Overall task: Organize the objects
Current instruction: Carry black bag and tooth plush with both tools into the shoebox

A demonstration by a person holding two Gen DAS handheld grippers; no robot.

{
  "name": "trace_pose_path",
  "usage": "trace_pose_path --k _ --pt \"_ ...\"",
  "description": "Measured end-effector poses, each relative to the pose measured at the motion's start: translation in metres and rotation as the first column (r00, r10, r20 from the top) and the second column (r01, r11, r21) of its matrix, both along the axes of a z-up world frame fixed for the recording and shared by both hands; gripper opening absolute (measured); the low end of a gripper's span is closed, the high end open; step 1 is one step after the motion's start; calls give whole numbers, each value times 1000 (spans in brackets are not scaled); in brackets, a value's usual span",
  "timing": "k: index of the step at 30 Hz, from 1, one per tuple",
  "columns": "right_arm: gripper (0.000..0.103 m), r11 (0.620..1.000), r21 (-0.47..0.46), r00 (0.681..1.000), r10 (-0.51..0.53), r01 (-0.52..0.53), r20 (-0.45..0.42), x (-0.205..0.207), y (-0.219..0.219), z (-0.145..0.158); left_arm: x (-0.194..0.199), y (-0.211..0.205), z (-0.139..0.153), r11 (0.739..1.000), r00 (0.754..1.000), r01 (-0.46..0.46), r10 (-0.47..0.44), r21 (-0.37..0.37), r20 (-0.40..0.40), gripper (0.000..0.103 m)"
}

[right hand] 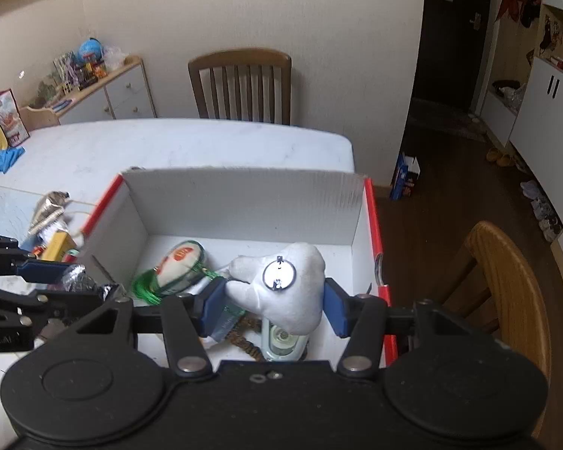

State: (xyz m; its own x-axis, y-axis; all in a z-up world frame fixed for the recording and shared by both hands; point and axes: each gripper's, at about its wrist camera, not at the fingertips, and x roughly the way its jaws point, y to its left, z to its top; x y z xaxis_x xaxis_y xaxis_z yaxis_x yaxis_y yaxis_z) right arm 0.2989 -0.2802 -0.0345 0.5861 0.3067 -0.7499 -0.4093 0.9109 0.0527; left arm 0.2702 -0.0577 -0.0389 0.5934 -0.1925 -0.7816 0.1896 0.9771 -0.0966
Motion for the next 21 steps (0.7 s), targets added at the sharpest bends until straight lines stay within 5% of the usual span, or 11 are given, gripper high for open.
trace_pose_path --k 10,21 --pt "54 996 -53 994 59 -64 -95 17 9 -31 30 -21 -29 990 991 24 -5 138 -133 34" --pt "55 988 -86 979 113 -129 -170 25 18 -56 45 -33 -41 987 979 44 -12 157 -201 34"
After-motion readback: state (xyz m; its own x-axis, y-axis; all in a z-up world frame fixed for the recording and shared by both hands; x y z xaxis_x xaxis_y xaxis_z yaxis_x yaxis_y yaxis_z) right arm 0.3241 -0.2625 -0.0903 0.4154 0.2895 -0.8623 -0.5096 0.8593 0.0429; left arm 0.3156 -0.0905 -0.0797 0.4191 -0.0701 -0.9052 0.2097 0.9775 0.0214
